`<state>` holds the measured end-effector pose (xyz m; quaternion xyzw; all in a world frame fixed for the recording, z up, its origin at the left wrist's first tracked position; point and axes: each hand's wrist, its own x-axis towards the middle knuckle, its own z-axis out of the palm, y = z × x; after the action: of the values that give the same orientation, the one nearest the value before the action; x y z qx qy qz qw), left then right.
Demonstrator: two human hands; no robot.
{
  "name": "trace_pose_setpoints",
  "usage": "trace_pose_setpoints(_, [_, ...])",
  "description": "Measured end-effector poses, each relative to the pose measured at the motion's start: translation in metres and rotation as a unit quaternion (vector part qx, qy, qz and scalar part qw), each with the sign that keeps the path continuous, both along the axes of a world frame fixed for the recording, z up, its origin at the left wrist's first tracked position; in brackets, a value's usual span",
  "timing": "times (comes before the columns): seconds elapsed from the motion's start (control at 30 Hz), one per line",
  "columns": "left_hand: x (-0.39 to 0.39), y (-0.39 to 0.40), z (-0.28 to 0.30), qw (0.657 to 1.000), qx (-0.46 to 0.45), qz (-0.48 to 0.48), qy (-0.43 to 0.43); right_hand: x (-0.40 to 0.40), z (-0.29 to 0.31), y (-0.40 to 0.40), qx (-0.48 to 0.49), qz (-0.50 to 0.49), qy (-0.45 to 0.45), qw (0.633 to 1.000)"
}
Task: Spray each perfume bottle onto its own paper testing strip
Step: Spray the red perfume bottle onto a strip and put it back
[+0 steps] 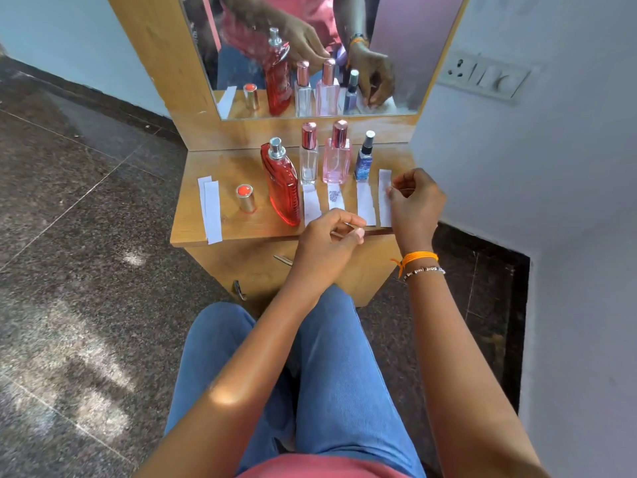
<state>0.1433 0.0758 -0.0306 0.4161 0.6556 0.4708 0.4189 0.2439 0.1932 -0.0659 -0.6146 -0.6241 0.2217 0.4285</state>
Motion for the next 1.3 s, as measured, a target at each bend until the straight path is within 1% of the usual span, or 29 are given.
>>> trace_pose_setpoints(0.17, [0.000, -0.002, 0.002, 1.000, -0.003, 0.002, -0.001, 0.001, 0.001, -0.003, 0.017, -0.001, 0.002, 1.000])
trace_pose_setpoints(0.3, [-0.008, -0.016, 0.002, 0.999, 0.024, 0.020, 0.020, -0.009, 0.012, -0.027, 0.105, 0.008, 0.022, 0.994])
trace_pose_setpoints(0.37, [-0.017, -0.024, 0.000, 0.995, 0.052, 0.072, 0.050, -0.021, 0.018, -0.051, 0.130, 0.050, 0.055, 0.989])
trace_pose_setpoints(0.4, [-0.024, -0.027, -0.002, 0.988, 0.065, 0.113, 0.079, -0.029, 0.019, -0.064, 0.131, 0.077, 0.072, 0.986])
trace_pose_setpoints(0.5, [-0.053, -0.024, -0.005, 0.948, 0.101, 0.246, 0.172, -0.054, 0.013, -0.090, 0.104, 0.154, 0.098, 0.978])
trace_pose_setpoints(0.57, [-0.073, -0.016, -0.007, 0.931, 0.095, 0.284, 0.208, -0.070, 0.007, -0.097, 0.097, 0.185, 0.099, 0.973])
trace_pose_setpoints(0.63, [-0.091, -0.006, -0.012, 0.932, 0.040, 0.276, 0.230, -0.083, 0.003, -0.098, 0.098, 0.195, 0.093, 0.971])
trace_pose_setpoints(0.7, [-0.104, 0.004, -0.021, 0.935, -0.018, 0.248, 0.255, -0.092, 0.000, -0.095, 0.092, 0.196, 0.083, 0.973])
trace_pose_setpoints(0.8, [-0.114, 0.012, -0.025, 0.931, -0.043, 0.211, 0.294, -0.101, 0.000, -0.087, 0.068, 0.201, 0.066, 0.975])
trace_pose_setpoints(0.87, [-0.116, 0.013, -0.022, 0.935, -0.025, 0.209, 0.285, -0.103, 0.001, -0.082, 0.054, 0.203, 0.054, 0.976])
trace_pose_setpoints(0.9, [-0.117, 0.012, -0.017, 0.940, -0.005, 0.220, 0.260, -0.104, 0.001, -0.081, 0.050, 0.203, 0.045, 0.977])
trace_pose_setpoints(1.0, [-0.116, 0.008, 0.014, 0.951, 0.100, 0.261, 0.130, -0.105, -0.003, -0.082, 0.044, 0.202, 0.024, 0.978])
trace_pose_setpoints(1.03, [-0.114, 0.007, 0.027, 0.951, 0.138, 0.258, 0.101, -0.105, -0.004, -0.082, 0.043, 0.200, 0.020, 0.979])
trace_pose_setpoints(1.07, [-0.112, 0.008, 0.039, 0.950, 0.167, 0.249, 0.090, -0.104, -0.004, -0.082, 0.041, 0.198, 0.018, 0.979])
trace_pose_setpoints(1.13, [-0.107, 0.012, 0.054, 0.951, 0.190, 0.217, 0.109, -0.104, -0.004, -0.082, 0.039, 0.195, 0.016, 0.980])
trace_pose_setpoints(1.2, [-0.100, 0.019, 0.055, 0.954, 0.176, 0.178, 0.164, -0.104, -0.002, -0.083, 0.038, 0.193, 0.011, 0.980])
trace_pose_setpoints(1.27, [-0.094, 0.023, 0.048, 0.951, 0.151, 0.146, 0.229, -0.103, 0.000, -0.084, 0.035, 0.196, 0.011, 0.980])
trace_pose_setpoints(1.3, [-0.093, 0.025, 0.045, 0.949, 0.142, 0.136, 0.248, -0.103, 0.000, -0.084, 0.032, 0.199, 0.010, 0.979])
